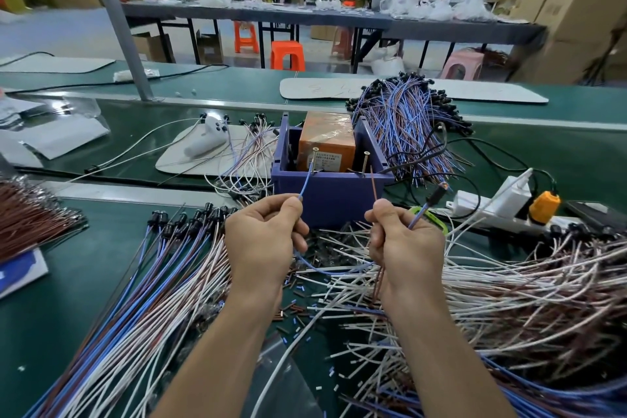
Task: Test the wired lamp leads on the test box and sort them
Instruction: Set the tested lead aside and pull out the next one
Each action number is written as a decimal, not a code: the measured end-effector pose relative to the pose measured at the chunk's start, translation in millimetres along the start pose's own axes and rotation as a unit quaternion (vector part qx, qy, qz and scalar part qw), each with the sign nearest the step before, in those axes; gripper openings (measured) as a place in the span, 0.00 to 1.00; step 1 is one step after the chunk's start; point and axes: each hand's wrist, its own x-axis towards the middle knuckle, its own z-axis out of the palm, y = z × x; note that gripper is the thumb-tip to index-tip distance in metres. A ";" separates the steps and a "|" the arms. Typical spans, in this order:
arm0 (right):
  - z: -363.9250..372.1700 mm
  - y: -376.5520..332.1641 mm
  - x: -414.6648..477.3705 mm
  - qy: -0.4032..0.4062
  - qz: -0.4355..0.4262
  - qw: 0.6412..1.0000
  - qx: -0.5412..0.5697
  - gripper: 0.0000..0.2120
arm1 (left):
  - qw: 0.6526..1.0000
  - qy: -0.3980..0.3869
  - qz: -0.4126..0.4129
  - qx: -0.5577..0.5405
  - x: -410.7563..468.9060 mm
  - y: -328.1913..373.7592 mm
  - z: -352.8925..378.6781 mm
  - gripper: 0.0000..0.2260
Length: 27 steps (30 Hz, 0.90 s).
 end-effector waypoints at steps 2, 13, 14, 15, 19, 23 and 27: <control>0.4 0.9 1.7 -0.005 0.003 1.000 -0.011 0.15 | 1.000 0.000 -0.002 -0.002 0.8 -0.1 0.3 0.07; -0.2 -10.2 -2.0 0.006 0.033 0.999 0.039 0.15 | 0.999 0.036 0.007 -0.022 -3.8 5.1 -0.5 0.07; 0.1 -14.2 -3.2 -0.001 0.035 0.999 0.040 0.15 | 0.998 0.048 0.014 -0.032 -5.1 7.0 -1.0 0.07; 0.3 -19.0 -4.5 -0.017 0.038 0.999 0.035 0.15 | 0.998 0.050 0.020 -0.041 -6.5 9.4 -1.7 0.07; 0.1 -42.2 -12.2 -0.123 0.072 0.989 -0.051 0.18 | 0.999 -0.031 0.017 -0.039 -11.7 18.5 -0.5 0.11; -6.1 -62.6 -24.3 -0.192 0.107 0.968 -0.125 0.18 | 0.985 -0.171 -0.031 -0.007 -23.4 26.7 9.0 0.08; -30.5 -83.3 -38.0 -0.200 0.131 0.960 -0.147 0.19 | 0.960 -0.273 -0.069 -0.005 -40.6 28.4 20.8 0.15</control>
